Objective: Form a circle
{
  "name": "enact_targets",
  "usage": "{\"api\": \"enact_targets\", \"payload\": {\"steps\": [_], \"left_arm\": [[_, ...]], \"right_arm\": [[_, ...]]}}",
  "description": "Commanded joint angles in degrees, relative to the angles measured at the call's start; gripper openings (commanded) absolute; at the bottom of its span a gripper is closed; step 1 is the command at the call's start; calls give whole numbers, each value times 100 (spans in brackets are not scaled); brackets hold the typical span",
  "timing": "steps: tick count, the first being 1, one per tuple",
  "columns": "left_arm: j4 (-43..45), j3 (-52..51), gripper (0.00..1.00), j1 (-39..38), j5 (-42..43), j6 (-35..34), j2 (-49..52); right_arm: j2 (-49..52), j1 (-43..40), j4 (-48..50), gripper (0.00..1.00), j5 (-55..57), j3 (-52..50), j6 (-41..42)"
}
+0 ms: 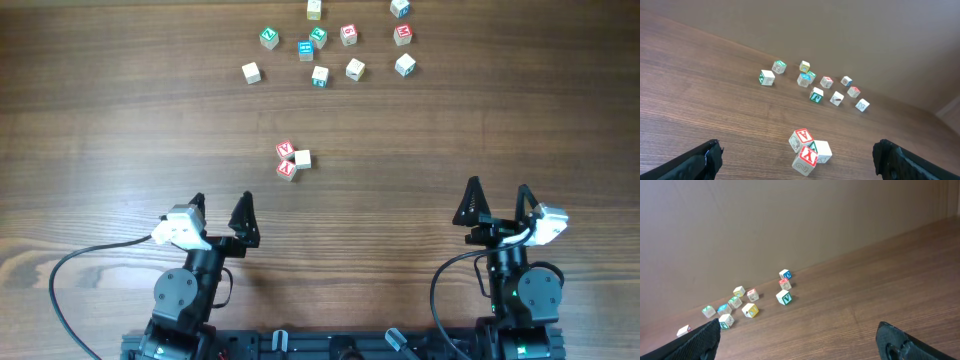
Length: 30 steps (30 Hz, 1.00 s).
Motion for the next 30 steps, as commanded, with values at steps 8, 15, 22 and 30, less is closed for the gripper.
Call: {"api": "enact_targets", "payload": {"steps": [8, 15, 22, 30], "left_arm": [[-7, -46, 100, -22, 105, 116, -94], [-7, -46, 100, -22, 105, 116, -94], [-9, -46, 100, -22, 105, 116, -94], [-7, -46, 100, -22, 105, 116, -94]], "right_arm": [[-74, -24, 13, 100, -68, -2, -85], [-81, -17, 44, 100, 238, -2, -514], [-81, 197, 57, 100, 345, -2, -986], [-81, 186, 17, 100, 127, -4, -1001]]}}
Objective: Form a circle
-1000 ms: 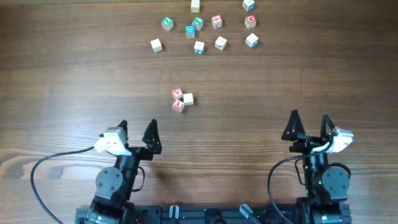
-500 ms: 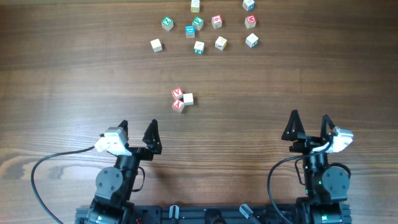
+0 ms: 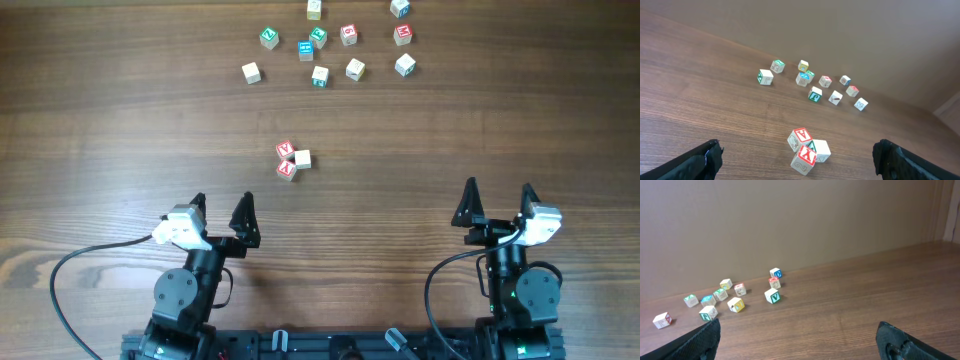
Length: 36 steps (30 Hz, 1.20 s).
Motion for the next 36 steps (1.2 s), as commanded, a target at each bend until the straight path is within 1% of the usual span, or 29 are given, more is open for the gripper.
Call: {"api": "enact_targets", "payload": {"steps": [1, 3, 6, 7, 18, 36], "left_arm": [[-7, -46, 100, -22, 59, 116, -94], [-7, -46, 100, -22, 57, 114, -94], [-9, -46, 100, -22, 57, 116, -94], [-9, -46, 100, -22, 59, 116, -94], [-7, -46, 100, -22, 57, 116, -94], [-7, -46, 100, -22, 59, 116, -94]], "right_arm": [[-81, 17, 0, 100, -116, -4, -118], [-81, 17, -2, 100, -120, -4, -199], [-81, 17, -24, 100, -341, -4, -772], [-81, 17, -24, 100, -389, -4, -826], [-81, -133, -35, 100, -503, -4, -863], [-81, -131, -24, 100, -501, -4, -861]]}}
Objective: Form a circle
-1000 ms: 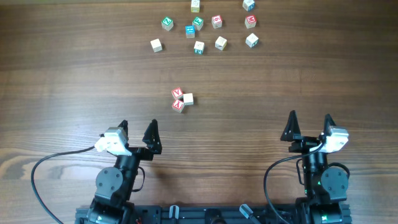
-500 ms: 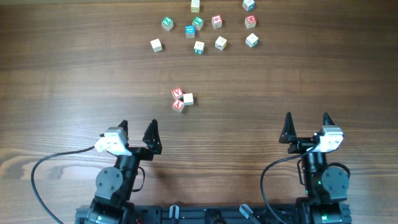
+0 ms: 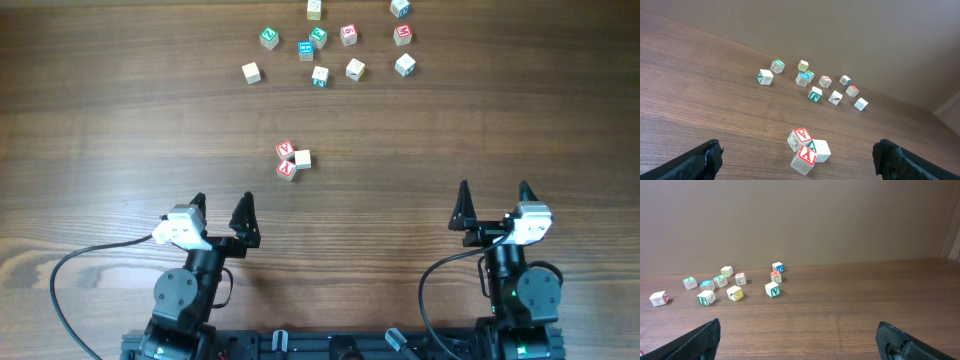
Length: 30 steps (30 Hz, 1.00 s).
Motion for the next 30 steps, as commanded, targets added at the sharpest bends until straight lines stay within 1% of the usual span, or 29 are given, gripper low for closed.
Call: {"api": "enact_targets", "payload": {"steps": [1, 21, 24, 28, 30], "left_arm": [[-9, -46, 100, -22, 57, 116, -94], [-2, -46, 100, -22, 59, 114, -114], [-7, -46, 100, 402, 72, 116, -118], [-7, -46, 100, 1300, 70, 116, -136], [-7, -46, 100, 1502, 70, 116, -234]], "right_arm": [[-79, -26, 15, 100, -90, -4, -116], [-79, -26, 15, 100, -90, -4, -116], [-79, -26, 15, 100, -90, -4, -116], [-79, -26, 15, 100, -90, -4, -114], [-79, -26, 15, 100, -90, -4, -116]]}}
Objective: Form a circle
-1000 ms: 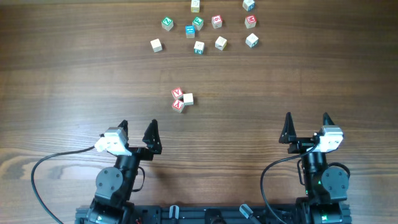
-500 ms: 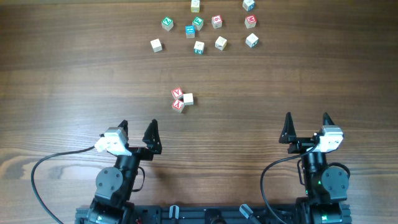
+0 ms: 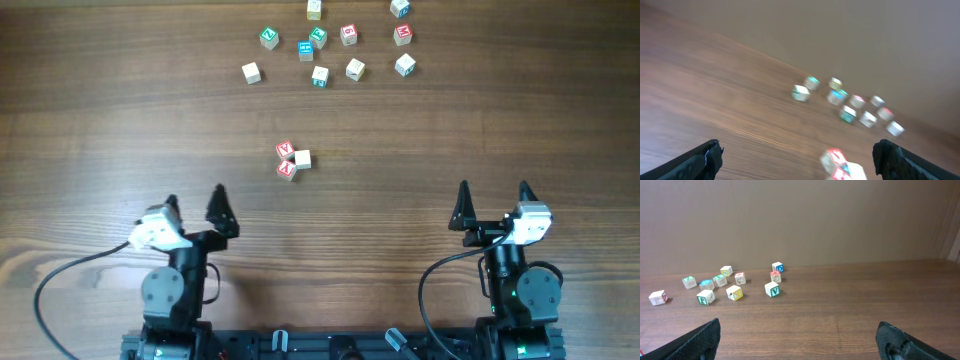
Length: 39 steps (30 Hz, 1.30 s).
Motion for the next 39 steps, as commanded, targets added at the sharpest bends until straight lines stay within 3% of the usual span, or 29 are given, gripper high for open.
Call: {"api": "enact_targets", "payload": {"steps": [1, 39], "left_arm": [[9, -46, 100, 361, 28, 109, -243], [4, -46, 100, 551, 28, 109, -271]], "right_arm": [[-79, -26, 15, 100, -90, -4, -72], [-79, -26, 15, 100, -90, -4, -74]]}}
